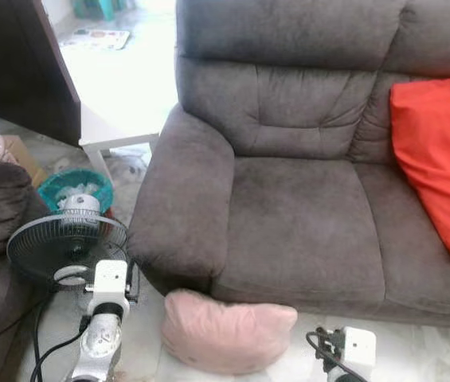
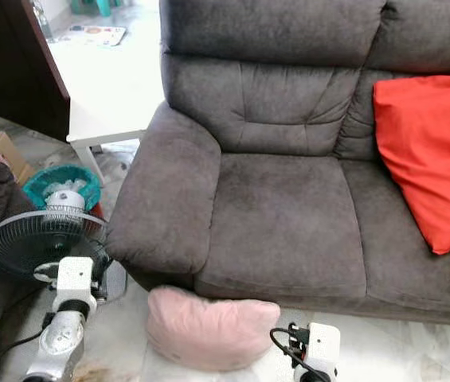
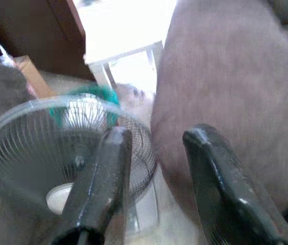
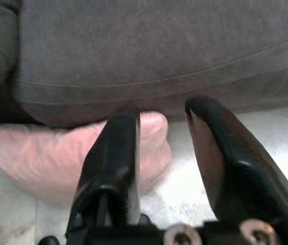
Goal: Move the pillow to the sofa from floor
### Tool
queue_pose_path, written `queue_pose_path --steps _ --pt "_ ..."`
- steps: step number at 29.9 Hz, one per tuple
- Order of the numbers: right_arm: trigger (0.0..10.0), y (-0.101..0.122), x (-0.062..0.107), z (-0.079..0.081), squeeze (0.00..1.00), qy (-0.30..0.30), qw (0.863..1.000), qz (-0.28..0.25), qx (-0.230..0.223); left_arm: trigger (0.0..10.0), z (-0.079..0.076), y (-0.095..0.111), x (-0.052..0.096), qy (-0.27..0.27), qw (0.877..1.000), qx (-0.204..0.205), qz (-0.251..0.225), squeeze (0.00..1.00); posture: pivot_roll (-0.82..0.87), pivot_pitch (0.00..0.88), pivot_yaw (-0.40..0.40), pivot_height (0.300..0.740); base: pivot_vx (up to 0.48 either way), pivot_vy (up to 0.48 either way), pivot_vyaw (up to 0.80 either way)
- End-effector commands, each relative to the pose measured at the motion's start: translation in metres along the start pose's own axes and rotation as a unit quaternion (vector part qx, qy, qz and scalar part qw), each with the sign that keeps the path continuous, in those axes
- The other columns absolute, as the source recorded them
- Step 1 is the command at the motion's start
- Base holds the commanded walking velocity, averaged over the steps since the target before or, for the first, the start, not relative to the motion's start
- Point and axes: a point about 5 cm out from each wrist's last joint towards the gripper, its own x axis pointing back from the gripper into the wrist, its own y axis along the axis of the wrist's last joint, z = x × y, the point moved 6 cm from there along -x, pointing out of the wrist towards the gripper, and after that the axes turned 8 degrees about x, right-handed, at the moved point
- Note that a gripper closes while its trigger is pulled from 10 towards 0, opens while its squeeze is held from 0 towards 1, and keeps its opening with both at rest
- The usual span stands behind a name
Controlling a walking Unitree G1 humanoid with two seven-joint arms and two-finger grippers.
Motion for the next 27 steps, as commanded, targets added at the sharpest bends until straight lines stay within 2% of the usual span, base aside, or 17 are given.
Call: queue_pose_path --steps 1,2,3,5,9,13,17,21,22,23,27 --pt "10.0 0.023 -0.008 -0.003 0.0 -0.007 0.999 -0.045 0.004 10.0 0.0 0.007 0.004 0.002 1.0 0.007 -0.016 0.0 0.17 0.066 -0.029 0.74 0.0 0.0 0.0" --pt "10.0 0.075 -0.03 -0.007 0.0 -0.015 0.993 -0.119 0.016 10.0 0.0 0.011 0.004 0.004 1.0 0.008 -0.022 0.0 0.17 0.064 -0.026 0.74 0.0 0.0 0.0" --pt "10.0 0.102 -0.038 -0.008 0.0 -0.019 0.988 -0.152 0.016 10.0 -0.001 0.014 0.003 0.005 1.0 0.009 -0.027 0.0 0.17 0.063 -0.024 0.74 0.0 0.0 0.0" --pt "10.0 0.128 -0.045 -0.009 0.0 -0.025 0.982 -0.186 0.012 10.0 -0.001 0.021 0.002 0.005 0.999 0.011 -0.039 0.0 0.16 0.061 -0.018 0.74 0.0 0.0 0.0" --pt "10.0 0.153 -0.042 -0.006 0.0 -0.028 0.971 -0.238 0.004 10.0 -0.011 0.043 0.001 -0.015 0.997 0.001 -0.073 0.0 0.16 0.047 -0.005 0.74 0.0 0.0 0.0" --pt "10.0 0.164 -0.038 -0.003 0.0 -0.023 0.964 -0.263 0.005 10.0 -0.018 0.056 -0.001 -0.031 0.996 -0.002 -0.088 0.0 0.16 0.034 0.0 0.74 0.0 0.0 0.0" --pt "10.0 0.164 -0.035 -0.003 0.0 -0.024 0.963 -0.267 0.008 10.0 -0.02 0.061 -0.002 -0.033 0.995 0.0 -0.093 0.0 0.16 0.03 -0.003 0.74 0.0 0.0 0.0" --pt "10.0 0.149 -0.031 -0.006 0.0 -0.02 0.97 -0.242 0.02 10.0 -0.022 0.055 0.001 -0.034 0.996 0.002 -0.079 0.0 0.15 0.027 -0.008 0.74 0.0 0.0 0.0" --pt "10.0 0.131 -0.035 -0.012 0.0 -0.032 0.978 -0.203 0.026 10.0 -0.024 0.043 0.004 -0.04 0.998 0.003 -0.055 0.0 0.15 0.028 -0.012 0.74 0.0 0.0 0.0" --pt "10.0 0.131 -0.035 -0.012 0.0 -0.032 0.978 -0.203 0.026 10.0 -0.024 0.043 0.004 -0.04 0.998 0.003 -0.055 0.0 0.15 0.028 -0.012 0.74 0.0 0.0 0.0" --pt "10.0 0.111 -0.042 -0.014 0.0 -0.031 0.988 -0.146 0.035 10.0 -0.023 0.034 0.003 -0.034 0.999 0.011 -0.033 0.0 0.16 0.041 -0.024 0.74 0.0 0.0 0.0"
